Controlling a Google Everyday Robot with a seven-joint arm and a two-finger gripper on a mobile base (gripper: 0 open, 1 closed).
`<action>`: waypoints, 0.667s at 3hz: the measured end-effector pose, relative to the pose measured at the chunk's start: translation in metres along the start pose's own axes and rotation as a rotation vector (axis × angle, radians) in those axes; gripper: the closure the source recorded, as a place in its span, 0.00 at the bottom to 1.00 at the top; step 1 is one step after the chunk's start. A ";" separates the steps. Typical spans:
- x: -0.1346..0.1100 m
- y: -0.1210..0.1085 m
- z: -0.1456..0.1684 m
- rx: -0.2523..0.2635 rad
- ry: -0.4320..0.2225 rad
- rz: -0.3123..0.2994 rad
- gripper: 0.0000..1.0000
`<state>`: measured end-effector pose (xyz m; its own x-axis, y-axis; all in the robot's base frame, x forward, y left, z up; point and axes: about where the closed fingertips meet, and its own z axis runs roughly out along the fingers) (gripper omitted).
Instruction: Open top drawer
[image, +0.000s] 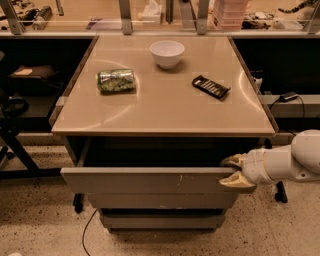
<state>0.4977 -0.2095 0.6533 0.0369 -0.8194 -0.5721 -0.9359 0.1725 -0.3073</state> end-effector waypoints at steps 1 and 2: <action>0.000 0.000 0.000 0.000 0.000 0.000 0.48; 0.000 0.000 0.000 0.000 0.000 0.000 0.26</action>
Offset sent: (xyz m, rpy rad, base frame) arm 0.0000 0.0000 0.0000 0.0000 0.0000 0.0000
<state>0.4977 -0.2095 0.6533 0.0369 -0.8193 -0.5721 -0.9359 0.1724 -0.3073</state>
